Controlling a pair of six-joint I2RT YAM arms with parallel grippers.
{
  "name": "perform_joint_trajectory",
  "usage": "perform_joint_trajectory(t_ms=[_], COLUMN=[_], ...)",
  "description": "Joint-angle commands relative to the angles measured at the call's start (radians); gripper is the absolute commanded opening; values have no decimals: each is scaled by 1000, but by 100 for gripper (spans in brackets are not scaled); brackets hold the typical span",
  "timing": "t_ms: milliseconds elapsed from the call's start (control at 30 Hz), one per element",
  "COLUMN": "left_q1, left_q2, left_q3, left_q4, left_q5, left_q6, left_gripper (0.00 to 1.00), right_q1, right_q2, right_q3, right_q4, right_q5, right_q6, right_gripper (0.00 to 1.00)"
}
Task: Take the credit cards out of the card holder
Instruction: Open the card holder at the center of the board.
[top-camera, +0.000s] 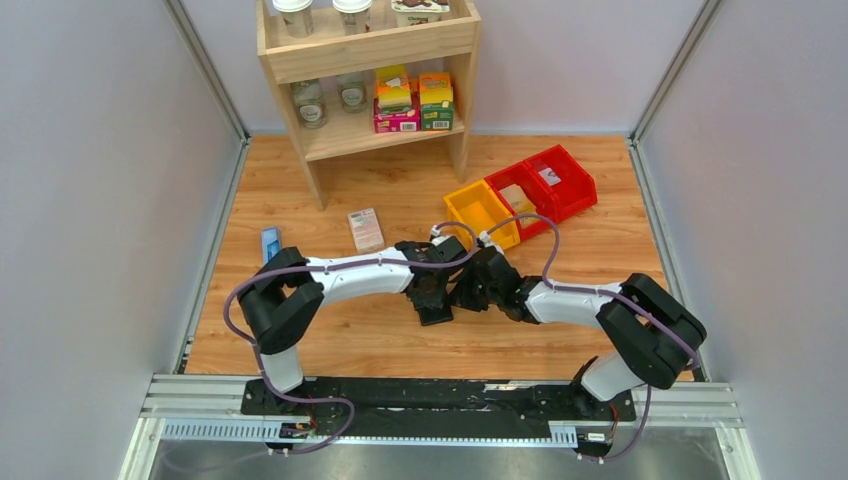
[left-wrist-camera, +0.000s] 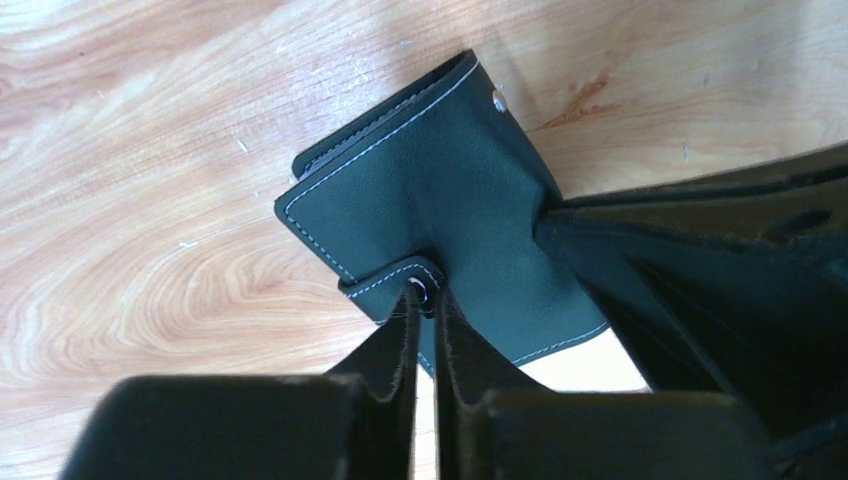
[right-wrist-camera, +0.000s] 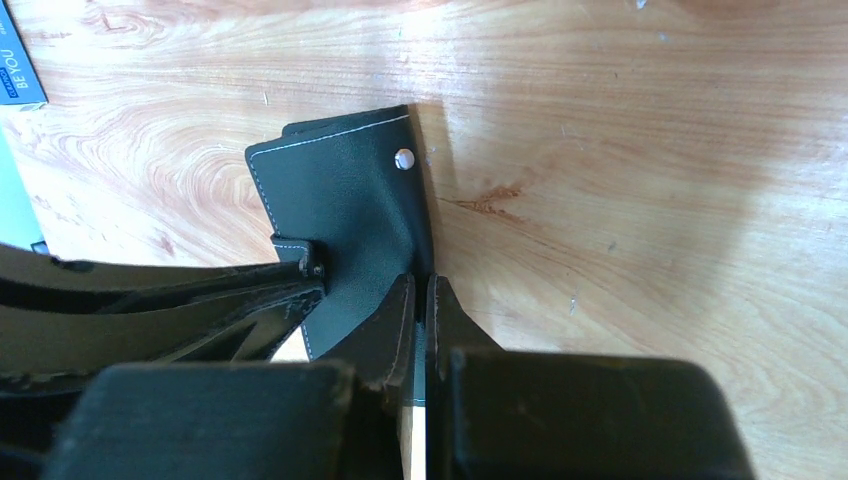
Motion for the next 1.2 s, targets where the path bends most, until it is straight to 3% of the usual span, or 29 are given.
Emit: perform_joint_trajectory(t_ms=[0,167,433,500,667,767,900,1167], left_q1=[-15,8,94,106,118,120,120,118], left_q2=[-55,-175,-402,-432,-509,-579,-624,-557], left_q3=[-50,-111,-402,-464,-579,-587,-518,-383], left_q4=[39,89,312,361,473,510,525,660], left_q5=[-51,-83,-14,0,40,37,64,217], left_q6=[12,3,-94,-121,-186,-172,-90,-36], left_gripper=[0,0,0,0,0,0,0,0], right_q1=[7,6,6,6,7,6,6,6], right_q2=[20,21,24,26,-11,-46,-120,-325], right_q3=[-5,7,96,139,224,248,256,232], right_q4=[15,-3,-89,-178,-310,-364,-424,-502], right_q5=[32,37,49,63,66,118,185,366], right_q6=[-25,-57,-171,-209,-294,-320,-337,-369], right_gripper=[0,0,1,10,46,58,66,70])
